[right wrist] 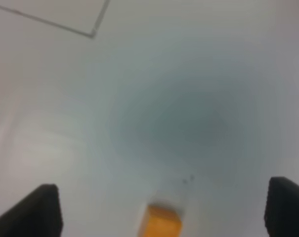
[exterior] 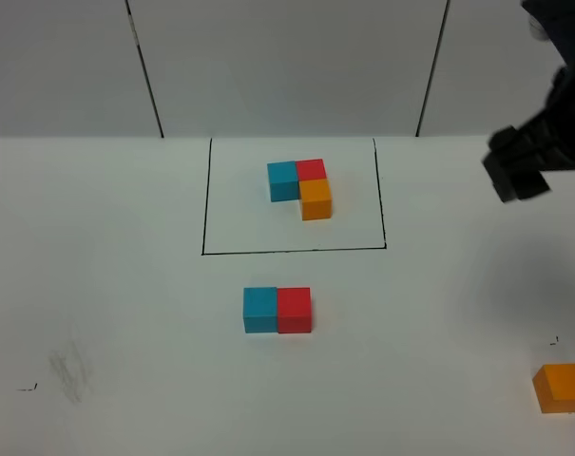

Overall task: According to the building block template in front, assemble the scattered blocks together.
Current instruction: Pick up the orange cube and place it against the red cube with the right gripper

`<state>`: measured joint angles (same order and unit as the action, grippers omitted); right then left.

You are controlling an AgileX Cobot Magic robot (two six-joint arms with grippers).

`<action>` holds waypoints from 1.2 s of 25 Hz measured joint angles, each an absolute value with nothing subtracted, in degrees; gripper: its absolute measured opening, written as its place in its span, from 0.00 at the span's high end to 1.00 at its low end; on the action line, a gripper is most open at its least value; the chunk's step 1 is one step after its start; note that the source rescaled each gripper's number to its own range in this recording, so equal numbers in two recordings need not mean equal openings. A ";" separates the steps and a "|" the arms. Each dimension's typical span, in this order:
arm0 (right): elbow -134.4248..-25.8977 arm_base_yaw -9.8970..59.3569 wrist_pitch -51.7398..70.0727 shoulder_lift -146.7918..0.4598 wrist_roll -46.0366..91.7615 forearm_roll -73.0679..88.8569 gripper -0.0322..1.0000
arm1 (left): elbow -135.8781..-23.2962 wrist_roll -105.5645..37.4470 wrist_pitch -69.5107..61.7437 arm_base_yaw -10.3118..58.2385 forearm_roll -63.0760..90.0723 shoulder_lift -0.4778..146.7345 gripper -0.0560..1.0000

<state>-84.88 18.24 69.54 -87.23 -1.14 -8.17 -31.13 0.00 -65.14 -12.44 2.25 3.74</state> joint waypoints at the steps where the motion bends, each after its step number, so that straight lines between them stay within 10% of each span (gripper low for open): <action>1: -82.45 17.08 69.85 -85.36 -0.83 -9.33 0.30 | -31.13 0.00 -65.14 -12.44 2.25 3.74 0.37; 30: -58.89 8.86 52.67 -77.86 -5.51 -5.47 0.31 | -31.13 0.00 -65.14 -12.44 2.25 3.74 0.37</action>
<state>-58.89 8.86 52.67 -77.86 -5.51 -5.47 -31.13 0.00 -65.14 -12.44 2.25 3.74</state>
